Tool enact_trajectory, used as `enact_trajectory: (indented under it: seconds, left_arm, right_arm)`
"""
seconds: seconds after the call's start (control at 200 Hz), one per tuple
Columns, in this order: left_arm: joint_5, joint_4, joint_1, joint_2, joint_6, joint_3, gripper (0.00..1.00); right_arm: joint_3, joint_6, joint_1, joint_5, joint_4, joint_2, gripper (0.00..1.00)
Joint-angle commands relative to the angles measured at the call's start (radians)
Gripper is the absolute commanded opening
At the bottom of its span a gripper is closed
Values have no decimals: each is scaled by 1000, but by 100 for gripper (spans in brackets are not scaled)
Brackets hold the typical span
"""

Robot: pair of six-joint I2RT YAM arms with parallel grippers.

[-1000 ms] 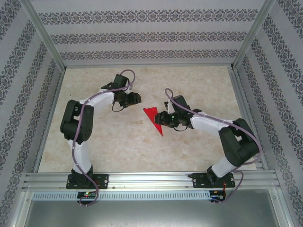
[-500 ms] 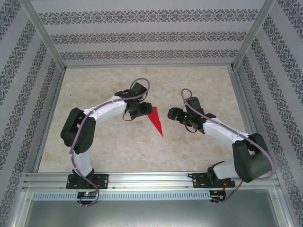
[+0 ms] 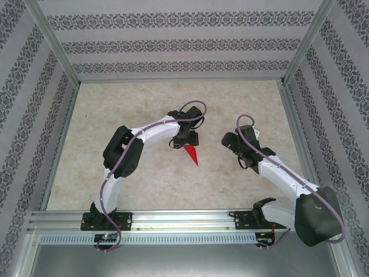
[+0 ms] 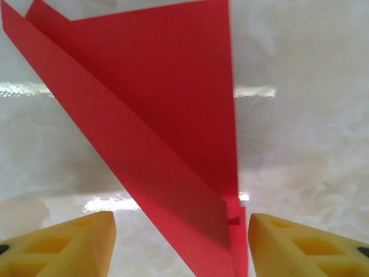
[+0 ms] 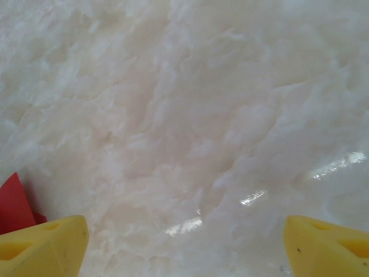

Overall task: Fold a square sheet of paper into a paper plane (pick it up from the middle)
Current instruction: Turn over a paper plane at the center of the table.

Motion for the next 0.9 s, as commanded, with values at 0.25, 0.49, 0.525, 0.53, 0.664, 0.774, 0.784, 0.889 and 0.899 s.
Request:
enact_trajectory:
  seconds: [0.25, 0.49, 0.525, 0.53, 0.664, 0.774, 0.784, 0.889, 0.899]
  left_arm:
    - [-90, -104, -12, -35, -3, 19, 47]
    - [-82, -45, 4, -66, -16, -35, 13]
    - [-78, -35, 6, -76, -13, -40, 8]
    - [-78, -33, 7, -78, -13, -41, 8]
    - [-59, 33, 12, -156, 38, -74, 0]
    - [-9, 129, 14, -251, 103, -136, 0]
    - [-5, 137, 15, -261, 107, -143, 0]
    - [72, 259, 25, -338, 157, -234, 0]
    - [80, 269, 28, -343, 159, -245, 0]
  right_arm:
    - [-3, 22, -9, 5, -6, 8, 88]
    - [7, 18, -9, -22, -8, 15, 88]
    - [10, 13, -10, -32, -8, 13, 87]
    - [10, 10, -10, -33, -7, 13, 88]
    - [24, -36, -9, -113, 12, 3, 89]
    - [62, -47, -11, -179, -18, 15, 88]
    - [65, -46, -11, -183, -19, 17, 88]
    - [66, -28, -11, -274, 35, 28, 84]
    - [65, -26, -9, -285, 42, 27, 84]
